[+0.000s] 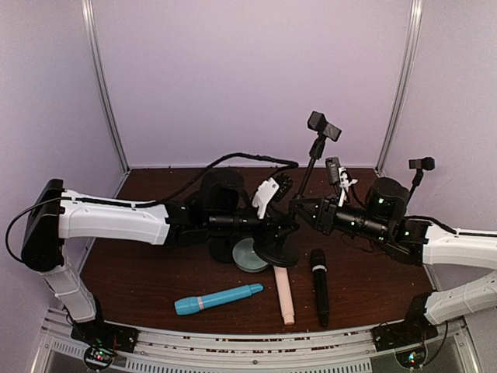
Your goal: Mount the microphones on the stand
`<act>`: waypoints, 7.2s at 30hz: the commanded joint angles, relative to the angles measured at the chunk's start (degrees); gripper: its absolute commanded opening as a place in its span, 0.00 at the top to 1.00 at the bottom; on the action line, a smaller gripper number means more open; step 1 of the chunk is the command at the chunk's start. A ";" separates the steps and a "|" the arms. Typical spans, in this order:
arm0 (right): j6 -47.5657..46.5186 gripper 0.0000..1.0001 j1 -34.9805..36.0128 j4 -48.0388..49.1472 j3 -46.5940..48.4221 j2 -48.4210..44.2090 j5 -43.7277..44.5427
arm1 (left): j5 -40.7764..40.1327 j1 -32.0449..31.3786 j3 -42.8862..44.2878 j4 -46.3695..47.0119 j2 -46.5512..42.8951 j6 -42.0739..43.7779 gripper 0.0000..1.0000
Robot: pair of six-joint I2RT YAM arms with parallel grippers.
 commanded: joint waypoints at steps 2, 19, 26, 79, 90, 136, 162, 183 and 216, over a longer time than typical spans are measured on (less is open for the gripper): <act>-2.93 1.00 0.38 1.50 3.91 -2.08 -2.69 | 2.02 0.01 1.23 3.46 0.26 0.88 0.93; 2.99 1.00 -0.89 23.99 8.07 9.10 -41.82 | 34.25 0.97 -3.50 19.30 -6.72 -3.85 1.00; 9.02 0.85 -2.39 29.06 10.14 12.77 -45.02 | 36.69 0.97 -2.61 16.30 -8.22 -3.29 1.00; -5.25 0.38 -1.57 -11.00 0.33 -10.21 -6.15 | 9.69 2.81 -9.68 13.99 -10.49 -6.40 1.00; -8.52 0.34 -1.29 -9.54 7.38 -4.21 -11.36 | 17.40 3.02 -8.97 15.86 -8.19 -7.48 1.00; -7.48 1.00 0.88 -7.47 15.29 0.21 -14.78 | 18.71 3.00 -10.53 16.03 -4.98 -2.22 0.52; -4.33 0.46 2.03 -12.40 8.61 -5.31 -11.98 | 14.82 6.17 -13.69 25.78 -3.73 -11.86 1.00; -11.48 0.16 2.18 -3.39 12.20 6.06 -11.99 | 23.86 6.16 -12.23 26.99 -2.88 -13.57 1.00; -14.81 0.14 1.57 -8.92 9.83 3.03 -14.08 | 32.53 8.72 -13.18 31.01 -3.84 -16.21 1.00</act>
